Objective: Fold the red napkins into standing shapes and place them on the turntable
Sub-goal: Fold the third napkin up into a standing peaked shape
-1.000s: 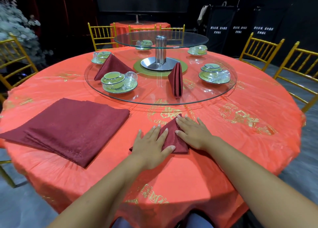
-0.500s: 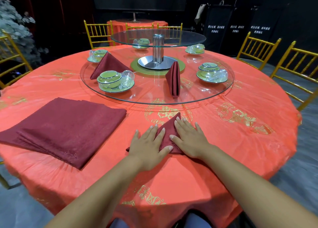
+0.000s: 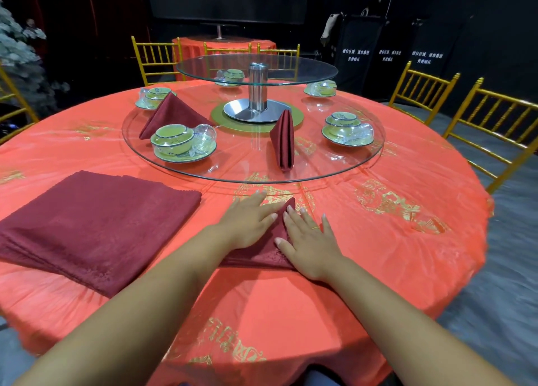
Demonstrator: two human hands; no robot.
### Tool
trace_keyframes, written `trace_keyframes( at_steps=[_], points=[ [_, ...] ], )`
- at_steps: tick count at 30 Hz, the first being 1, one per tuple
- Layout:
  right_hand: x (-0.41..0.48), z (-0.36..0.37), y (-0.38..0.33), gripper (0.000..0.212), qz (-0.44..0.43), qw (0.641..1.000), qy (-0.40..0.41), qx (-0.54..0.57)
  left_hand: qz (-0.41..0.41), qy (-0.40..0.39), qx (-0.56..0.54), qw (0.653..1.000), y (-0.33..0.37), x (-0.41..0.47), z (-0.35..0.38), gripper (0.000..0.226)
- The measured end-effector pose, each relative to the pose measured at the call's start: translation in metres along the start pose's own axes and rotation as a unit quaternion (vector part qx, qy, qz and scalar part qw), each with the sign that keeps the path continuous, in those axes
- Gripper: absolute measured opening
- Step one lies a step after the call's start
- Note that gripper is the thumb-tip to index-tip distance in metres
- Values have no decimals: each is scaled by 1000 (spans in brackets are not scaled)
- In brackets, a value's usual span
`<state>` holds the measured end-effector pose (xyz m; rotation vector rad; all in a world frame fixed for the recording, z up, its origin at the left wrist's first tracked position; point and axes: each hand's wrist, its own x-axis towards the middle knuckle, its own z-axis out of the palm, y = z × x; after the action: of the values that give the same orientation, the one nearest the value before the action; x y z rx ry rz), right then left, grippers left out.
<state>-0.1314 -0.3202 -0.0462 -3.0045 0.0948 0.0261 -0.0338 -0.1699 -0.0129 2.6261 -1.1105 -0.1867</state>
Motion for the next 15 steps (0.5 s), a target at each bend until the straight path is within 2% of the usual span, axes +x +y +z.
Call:
trace_keyframes(
  at_steps=[4, 10, 15],
  points=[
    [-1, -1, -1, 71, 4, 1000, 2, -7, 35, -21, 46, 998, -3, 15, 12, 46],
    [0, 2, -1, 71, 5, 1000, -3, 4, 8, -51, 82, 995, -15, 5, 20, 49],
    [0, 4, 1, 72, 6, 1000, 3, 10, 19, -69, 81, 994, -28, -21, 17, 52]
  ],
)
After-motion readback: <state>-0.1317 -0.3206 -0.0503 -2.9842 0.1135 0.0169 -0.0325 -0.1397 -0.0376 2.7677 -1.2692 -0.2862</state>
